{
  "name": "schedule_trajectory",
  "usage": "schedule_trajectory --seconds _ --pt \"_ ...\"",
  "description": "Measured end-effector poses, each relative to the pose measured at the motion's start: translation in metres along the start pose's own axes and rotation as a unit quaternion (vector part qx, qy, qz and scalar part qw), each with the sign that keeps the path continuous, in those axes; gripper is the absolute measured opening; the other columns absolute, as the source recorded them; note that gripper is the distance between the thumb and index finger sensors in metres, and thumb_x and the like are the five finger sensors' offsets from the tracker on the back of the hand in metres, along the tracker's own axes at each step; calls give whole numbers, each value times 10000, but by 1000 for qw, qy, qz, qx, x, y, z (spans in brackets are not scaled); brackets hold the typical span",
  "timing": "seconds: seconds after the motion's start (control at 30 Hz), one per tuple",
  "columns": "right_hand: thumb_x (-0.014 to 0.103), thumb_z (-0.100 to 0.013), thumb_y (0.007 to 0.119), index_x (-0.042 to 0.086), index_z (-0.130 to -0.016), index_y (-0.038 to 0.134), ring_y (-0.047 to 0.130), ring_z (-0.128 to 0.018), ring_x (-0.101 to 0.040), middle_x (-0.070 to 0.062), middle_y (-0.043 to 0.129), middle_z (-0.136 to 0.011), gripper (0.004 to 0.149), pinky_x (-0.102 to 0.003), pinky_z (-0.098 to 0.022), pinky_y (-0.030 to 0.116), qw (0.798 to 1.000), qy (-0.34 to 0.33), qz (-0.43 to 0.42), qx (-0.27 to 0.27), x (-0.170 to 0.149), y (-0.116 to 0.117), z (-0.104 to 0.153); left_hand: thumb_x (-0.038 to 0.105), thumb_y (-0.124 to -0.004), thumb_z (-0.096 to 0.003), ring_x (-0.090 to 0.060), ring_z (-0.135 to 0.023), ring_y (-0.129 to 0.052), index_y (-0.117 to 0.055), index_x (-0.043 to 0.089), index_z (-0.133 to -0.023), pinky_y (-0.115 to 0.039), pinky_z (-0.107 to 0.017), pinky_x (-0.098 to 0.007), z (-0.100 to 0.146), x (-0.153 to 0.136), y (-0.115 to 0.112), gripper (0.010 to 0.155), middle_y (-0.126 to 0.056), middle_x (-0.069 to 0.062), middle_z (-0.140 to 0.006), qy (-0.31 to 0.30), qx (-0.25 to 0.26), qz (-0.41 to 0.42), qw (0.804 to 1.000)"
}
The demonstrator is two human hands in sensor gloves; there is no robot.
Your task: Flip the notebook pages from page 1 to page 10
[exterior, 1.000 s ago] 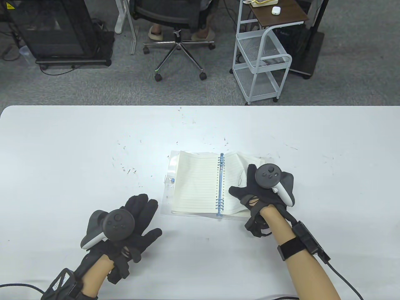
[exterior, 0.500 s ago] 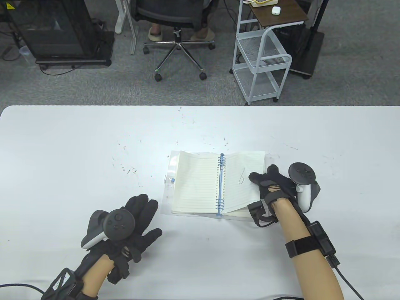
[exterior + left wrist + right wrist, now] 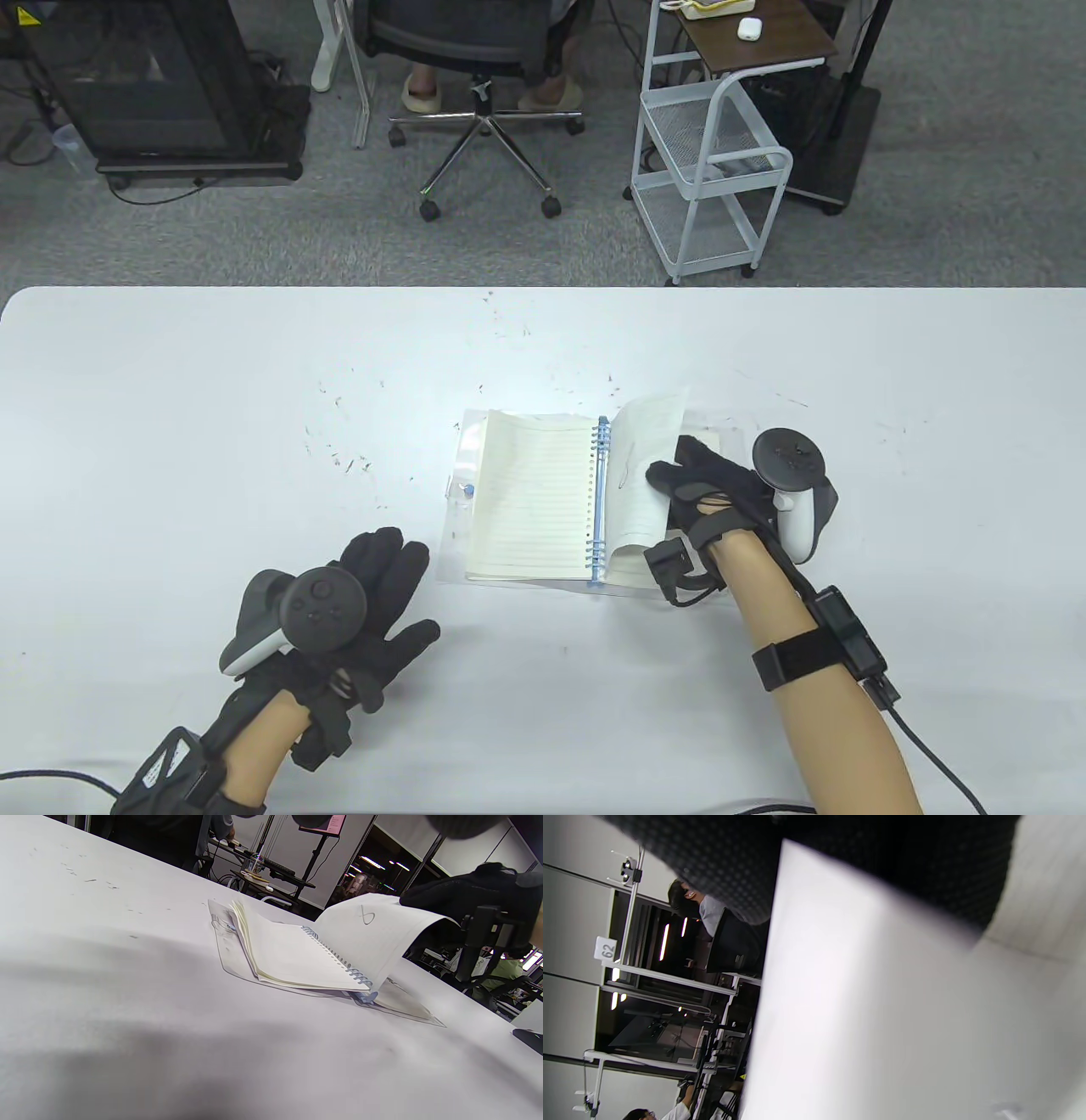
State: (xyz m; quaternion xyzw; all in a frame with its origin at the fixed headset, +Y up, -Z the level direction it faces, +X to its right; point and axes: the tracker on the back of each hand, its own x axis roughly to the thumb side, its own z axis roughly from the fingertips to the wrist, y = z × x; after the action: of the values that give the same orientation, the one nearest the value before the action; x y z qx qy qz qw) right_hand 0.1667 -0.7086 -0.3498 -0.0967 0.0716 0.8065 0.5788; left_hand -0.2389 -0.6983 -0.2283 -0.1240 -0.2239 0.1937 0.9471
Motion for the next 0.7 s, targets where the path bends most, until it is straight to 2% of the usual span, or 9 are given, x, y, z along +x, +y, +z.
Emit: schedule_trajectory --seconds 0.23,0.47,0.7 --pt "274 -451 862 3 -904 554 1135 -362 -141 -141 953 -697 611 -380 -292 952 997 -28 53 45 24 52 -15 685 -631 -447 -499 -1126 -257 -369 240 -1135 -353 -732 -708 0 0 0 860 -246 -135 -1181 -1 2 1 1000" --pt "270 -456 848 12 -899 581 1137 -347 -146 -159 953 -700 578 -380 -281 952 985 -37 144 89 28 102 -32 684 -633 -446 -499 -1126 -260 -373 240 -1135 -353 -732 -708 -1 -4 0 860 -249 -135 -1181 5 0 3 1000" --pt "266 -458 845 6 -893 592 1139 -340 -152 -176 957 -692 566 -384 -276 953 977 -20 183 112 23 135 -40 682 -635 -447 -500 -1126 -260 -376 238 -1135 -354 -732 -709 -2 -5 1 859 -252 -136 -1181 6 0 4 1000"
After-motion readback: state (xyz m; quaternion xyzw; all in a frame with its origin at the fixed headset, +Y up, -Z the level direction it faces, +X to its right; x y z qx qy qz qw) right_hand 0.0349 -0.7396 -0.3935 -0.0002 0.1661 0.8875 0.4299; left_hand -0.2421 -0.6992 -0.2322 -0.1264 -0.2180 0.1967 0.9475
